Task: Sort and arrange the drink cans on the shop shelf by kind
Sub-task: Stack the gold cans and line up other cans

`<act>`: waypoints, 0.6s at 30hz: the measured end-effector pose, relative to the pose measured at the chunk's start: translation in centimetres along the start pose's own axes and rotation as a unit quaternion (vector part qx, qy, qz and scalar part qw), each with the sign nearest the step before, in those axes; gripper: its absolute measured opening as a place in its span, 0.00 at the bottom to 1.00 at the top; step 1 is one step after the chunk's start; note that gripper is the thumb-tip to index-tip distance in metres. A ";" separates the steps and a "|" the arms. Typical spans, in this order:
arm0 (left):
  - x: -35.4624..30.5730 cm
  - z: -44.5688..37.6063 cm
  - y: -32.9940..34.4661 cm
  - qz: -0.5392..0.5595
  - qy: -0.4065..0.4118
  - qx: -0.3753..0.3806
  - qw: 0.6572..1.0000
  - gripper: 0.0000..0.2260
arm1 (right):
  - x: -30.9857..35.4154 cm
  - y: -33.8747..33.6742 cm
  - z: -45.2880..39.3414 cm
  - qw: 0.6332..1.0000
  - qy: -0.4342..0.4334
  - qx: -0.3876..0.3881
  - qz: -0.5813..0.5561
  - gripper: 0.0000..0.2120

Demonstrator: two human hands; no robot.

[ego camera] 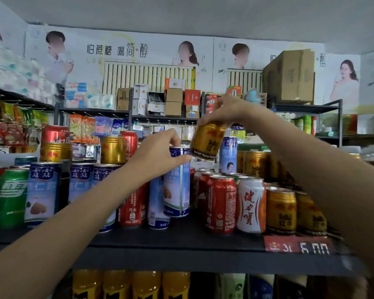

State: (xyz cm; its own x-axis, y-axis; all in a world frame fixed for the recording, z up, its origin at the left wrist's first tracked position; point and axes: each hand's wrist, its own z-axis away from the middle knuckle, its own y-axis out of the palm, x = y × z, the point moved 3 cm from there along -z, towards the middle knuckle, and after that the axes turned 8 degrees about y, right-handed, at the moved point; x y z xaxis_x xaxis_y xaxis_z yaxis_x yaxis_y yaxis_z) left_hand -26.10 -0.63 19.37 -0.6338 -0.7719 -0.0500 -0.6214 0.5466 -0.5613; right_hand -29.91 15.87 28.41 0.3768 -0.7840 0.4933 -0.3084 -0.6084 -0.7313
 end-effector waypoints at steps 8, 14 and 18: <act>-0.4 -2.3 5.5 -0.156 0.005 0.180 0.971 0.17 | -5.5 -5.2 1.5 0.960 0.091 -0.081 0.250 0.33; -0.2 -2.9 7.0 -0.212 0.016 0.240 0.947 0.15 | -10.5 -4.9 1.1 0.935 0.140 -0.072 0.317 0.34; -0.2 -3.3 7.2 -0.223 0.011 0.240 0.945 0.19 | -12.2 -3.6 0.3 0.937 0.138 -0.065 0.314 0.34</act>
State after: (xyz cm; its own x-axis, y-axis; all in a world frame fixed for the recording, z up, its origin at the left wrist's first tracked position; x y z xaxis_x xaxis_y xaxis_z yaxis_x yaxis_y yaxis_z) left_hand -31.97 4.51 18.13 -0.3710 -0.8808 0.2943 -0.5523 -0.0455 -0.8324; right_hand -33.18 27.61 24.89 -0.1496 -0.9835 0.1014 -0.5036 -0.0125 -0.8639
